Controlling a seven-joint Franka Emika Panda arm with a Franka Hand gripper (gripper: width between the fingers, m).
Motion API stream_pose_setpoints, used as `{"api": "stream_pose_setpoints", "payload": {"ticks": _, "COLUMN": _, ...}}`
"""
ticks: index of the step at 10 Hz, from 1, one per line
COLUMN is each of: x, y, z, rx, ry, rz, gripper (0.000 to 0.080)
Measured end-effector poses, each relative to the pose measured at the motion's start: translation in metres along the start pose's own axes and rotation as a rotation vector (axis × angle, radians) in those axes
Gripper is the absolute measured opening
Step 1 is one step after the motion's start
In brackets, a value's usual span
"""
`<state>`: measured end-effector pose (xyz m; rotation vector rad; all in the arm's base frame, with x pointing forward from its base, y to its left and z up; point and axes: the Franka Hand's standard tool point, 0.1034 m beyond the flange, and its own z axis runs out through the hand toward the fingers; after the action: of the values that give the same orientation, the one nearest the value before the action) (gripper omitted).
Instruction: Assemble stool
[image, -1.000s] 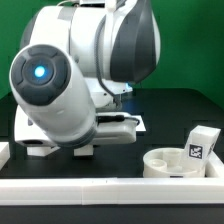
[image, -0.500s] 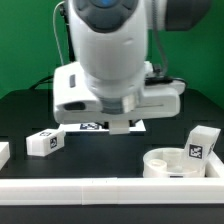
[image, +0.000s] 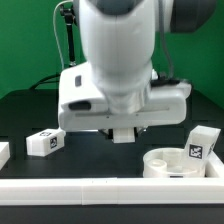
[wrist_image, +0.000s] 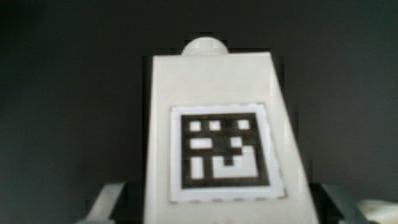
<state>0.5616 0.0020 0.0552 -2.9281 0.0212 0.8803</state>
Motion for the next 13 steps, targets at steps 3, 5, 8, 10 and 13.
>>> {"api": "stream_pose_setpoints", "payload": {"ticks": 3, "x": -0.003, "y": -0.021, "z": -0.048, "rx": -0.014, "ry": 0.181, "rz": -0.017, "gripper": 0.0337}}
{"api": "stream_pose_setpoints", "payload": {"ticks": 5, "x": 0.004, "y": -0.020, "z": -0.066, "rx": -0.021, "ry": 0.368, "rz": -0.018, "gripper": 0.0337}}
{"api": "stream_pose_setpoints", "payload": {"ticks": 8, "x": 0.009, "y": -0.016, "z": -0.066, "rx": -0.035, "ry": 0.545, "rz": -0.012, "gripper": 0.0337}}
{"api": "stream_pose_setpoints", "payload": {"ticks": 10, "x": 0.021, "y": -0.018, "z": -0.077, "rx": -0.052, "ry": 0.724, "rz": -0.017, "gripper": 0.0337}}
{"api": "stream_pose_setpoints", "payload": {"ticks": 13, "x": 0.027, "y": -0.014, "z": -0.081, "rx": -0.070, "ry": 0.914, "rz": -0.010, "gripper": 0.0337}}
